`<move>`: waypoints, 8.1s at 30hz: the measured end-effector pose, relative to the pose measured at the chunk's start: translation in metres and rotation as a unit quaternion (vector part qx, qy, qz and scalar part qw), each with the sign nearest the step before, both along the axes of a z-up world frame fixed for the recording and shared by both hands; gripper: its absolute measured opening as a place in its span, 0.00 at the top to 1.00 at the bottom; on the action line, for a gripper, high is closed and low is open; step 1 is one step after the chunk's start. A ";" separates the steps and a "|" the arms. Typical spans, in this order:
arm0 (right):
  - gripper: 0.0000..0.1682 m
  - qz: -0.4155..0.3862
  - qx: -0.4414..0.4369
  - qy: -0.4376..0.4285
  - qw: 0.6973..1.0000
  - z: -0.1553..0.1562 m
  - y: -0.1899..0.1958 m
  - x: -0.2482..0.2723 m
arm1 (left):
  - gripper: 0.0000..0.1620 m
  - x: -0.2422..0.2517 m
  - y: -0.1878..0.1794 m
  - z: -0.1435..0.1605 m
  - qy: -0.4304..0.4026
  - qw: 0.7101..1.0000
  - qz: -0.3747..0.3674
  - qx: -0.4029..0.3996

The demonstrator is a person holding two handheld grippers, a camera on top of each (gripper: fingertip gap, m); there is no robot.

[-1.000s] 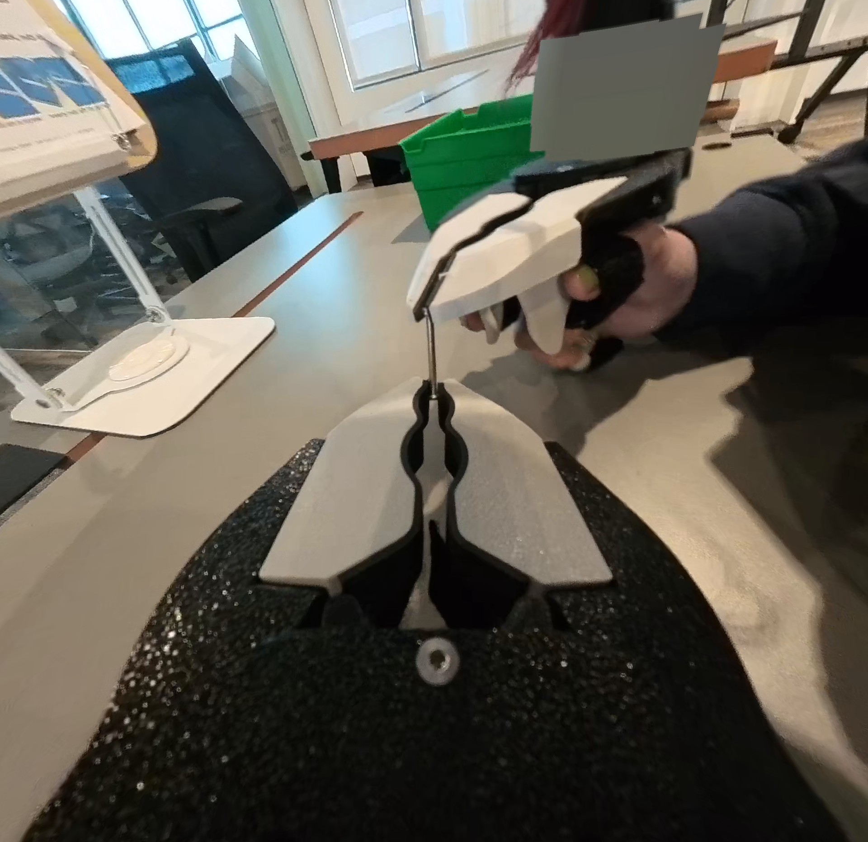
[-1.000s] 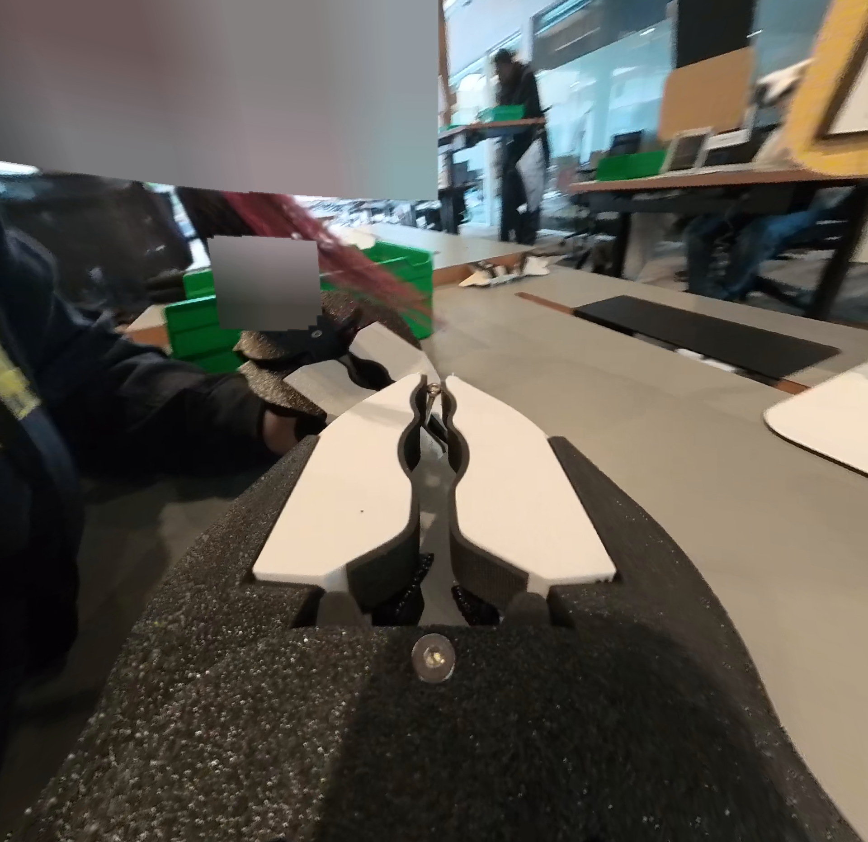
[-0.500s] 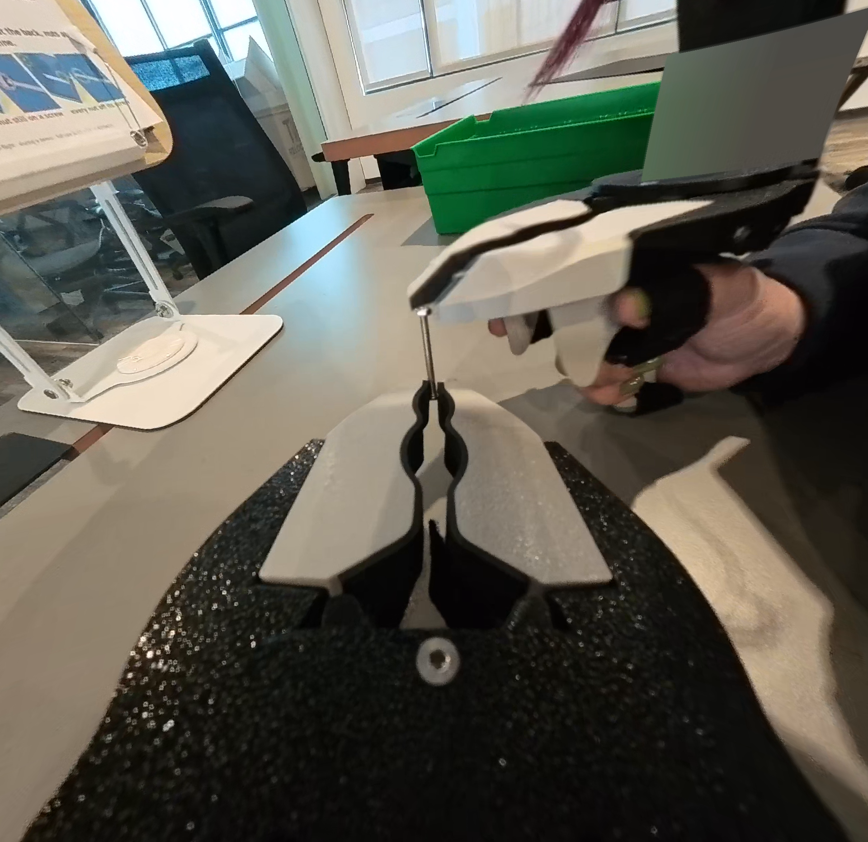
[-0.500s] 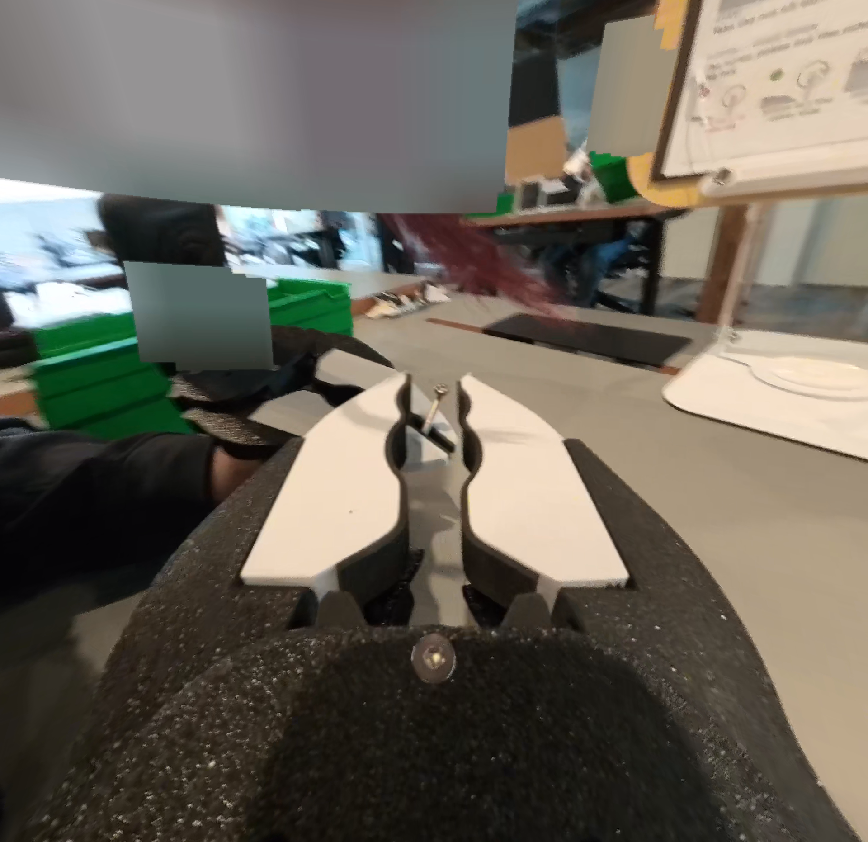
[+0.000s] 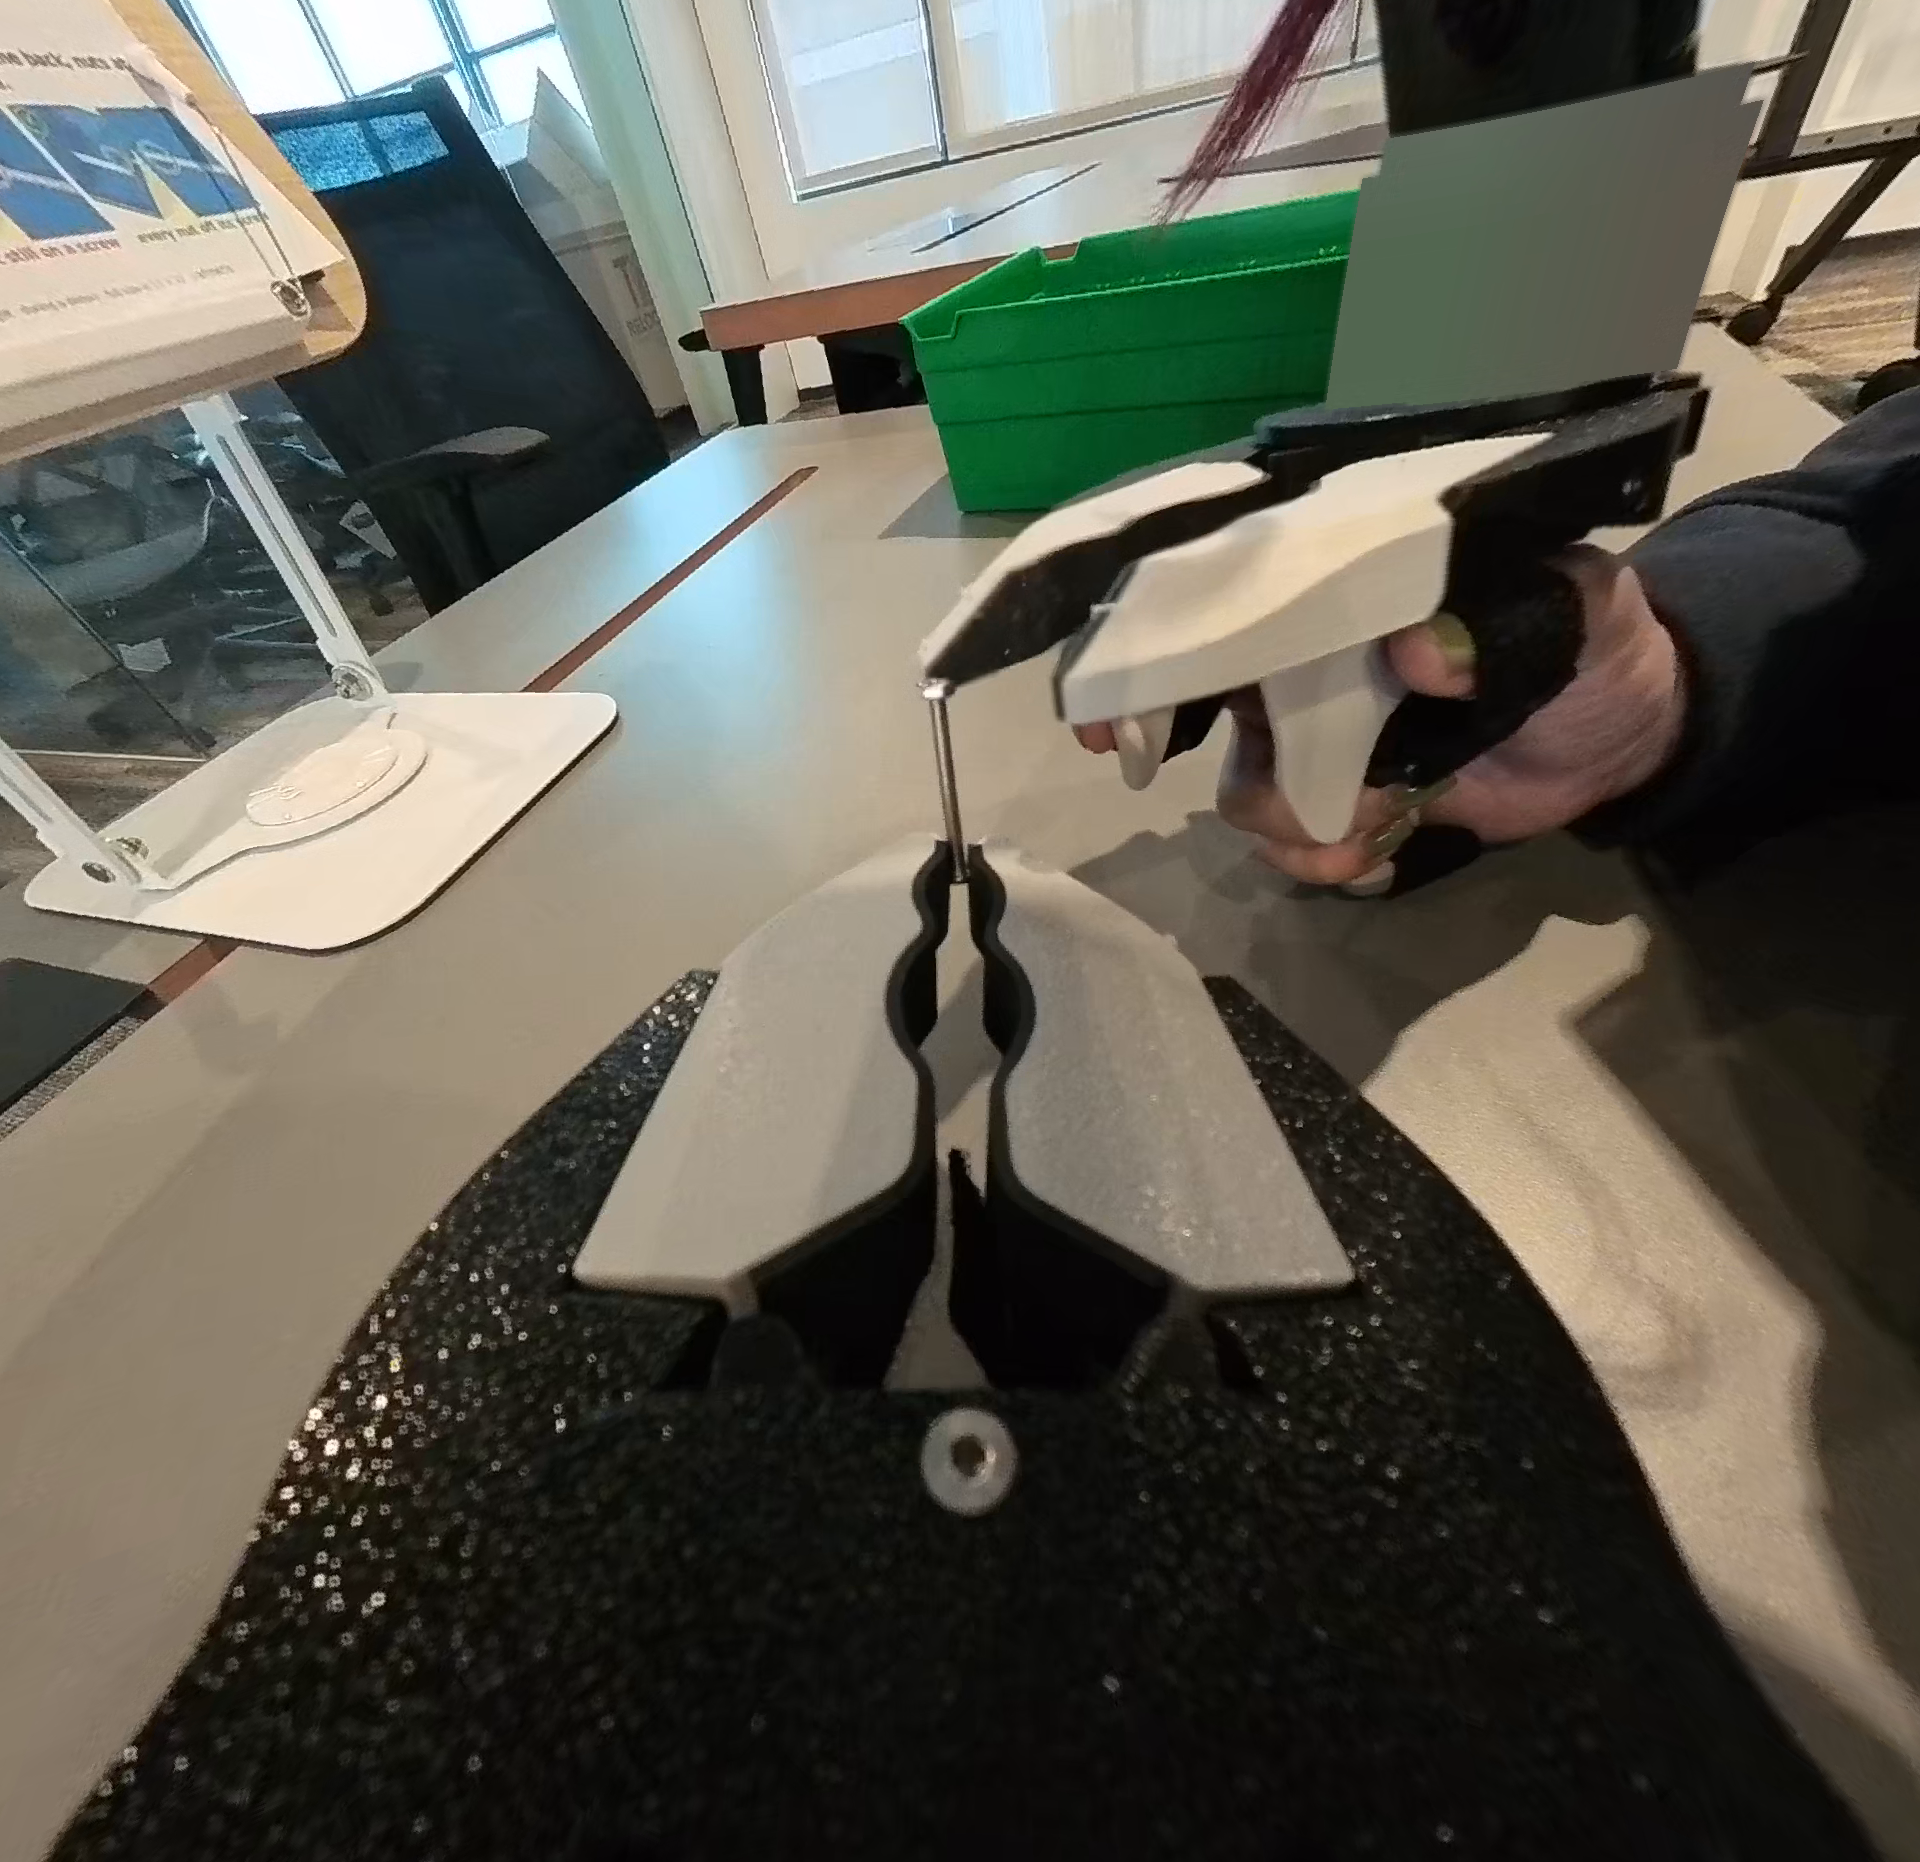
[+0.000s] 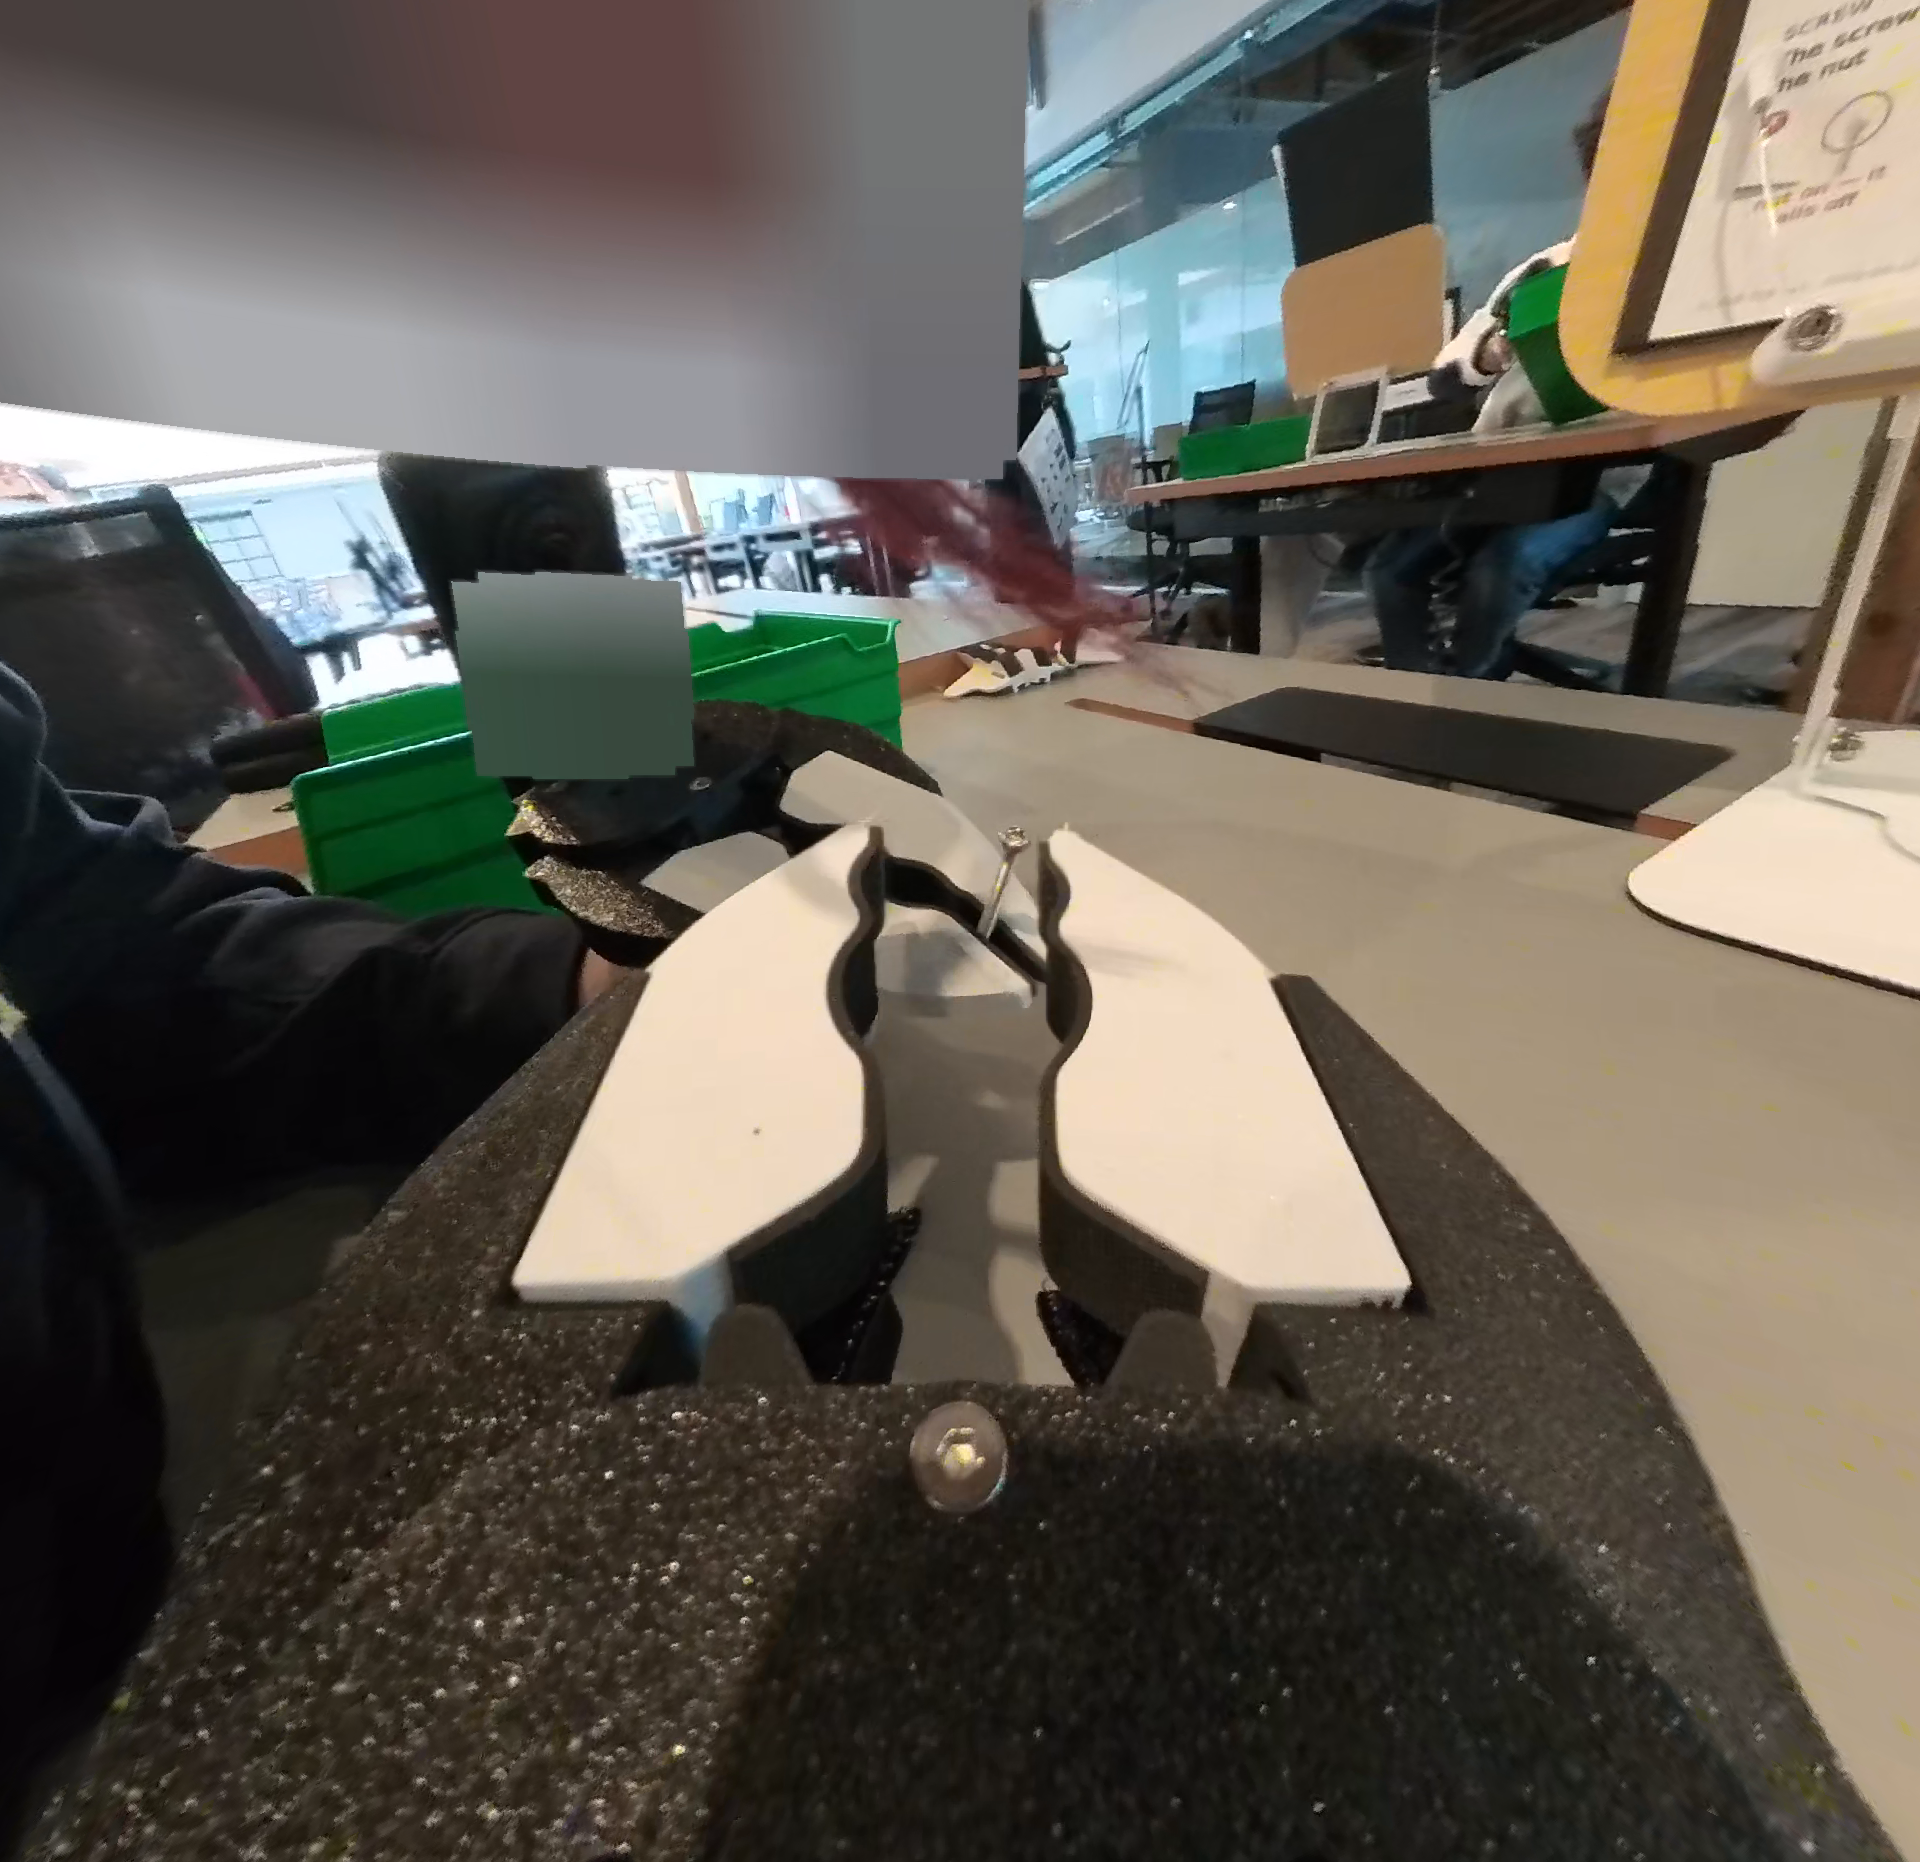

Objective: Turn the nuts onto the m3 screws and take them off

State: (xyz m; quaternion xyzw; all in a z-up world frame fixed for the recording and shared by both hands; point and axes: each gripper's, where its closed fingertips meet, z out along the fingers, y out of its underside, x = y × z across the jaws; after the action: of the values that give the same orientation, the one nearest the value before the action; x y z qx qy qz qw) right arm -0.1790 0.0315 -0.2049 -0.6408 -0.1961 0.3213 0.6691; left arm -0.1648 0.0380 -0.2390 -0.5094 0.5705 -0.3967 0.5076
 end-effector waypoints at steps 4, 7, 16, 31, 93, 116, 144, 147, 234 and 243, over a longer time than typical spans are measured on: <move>0.88 0.027 0.011 -0.005 1.000 0.000 -0.007 -0.005 | 0.98 0.001 0.000 -0.002 0.006 1.000 -0.003 -0.003; 0.88 0.006 0.016 0.002 1.000 0.002 -0.005 0.001 | 0.98 0.002 -0.002 -0.003 0.012 1.000 -0.005 0.003; 0.96 0.034 0.010 0.013 0.999 0.002 -0.009 -0.001 | 0.98 0.001 -0.002 -0.003 0.011 1.000 -0.004 0.002; 0.90 0.001 -0.006 0.002 1.000 -0.003 0.000 0.003 | 0.99 0.002 0.000 -0.005 0.020 1.000 0.000 -0.006; 0.88 -0.015 0.010 -0.060 0.998 -0.009 -0.003 0.013 | 0.99 0.010 -0.003 -0.014 0.054 0.998 -0.006 -0.012; 0.98 -0.103 0.014 0.020 0.994 0.003 0.010 0.058 | 0.98 -0.017 0.024 0.011 -0.043 0.995 0.090 -0.020; 0.90 0.053 -0.150 -0.368 0.916 -0.100 0.102 -0.023 | 0.99 -0.071 0.076 0.010 -0.029 0.972 0.232 -0.003; 0.90 0.048 -0.171 -0.379 0.908 -0.107 0.104 -0.020 | 0.99 -0.067 0.073 0.009 -0.022 0.974 0.226 0.011; 0.97 0.190 -0.005 -0.331 0.924 -0.011 0.065 -0.049 | 0.99 -0.043 0.072 -0.010 0.045 0.979 0.189 0.052; 0.97 0.191 -0.012 -0.331 0.924 -0.012 0.065 -0.048 | 0.99 -0.043 0.072 -0.010 0.047 0.979 0.190 0.053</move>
State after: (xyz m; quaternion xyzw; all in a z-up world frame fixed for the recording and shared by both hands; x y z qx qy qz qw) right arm -0.2267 0.0969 -0.2171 -0.6691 -0.5211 0.2145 0.4845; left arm -0.2075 0.1101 -0.2495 -0.5990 0.5071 -0.2380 0.5722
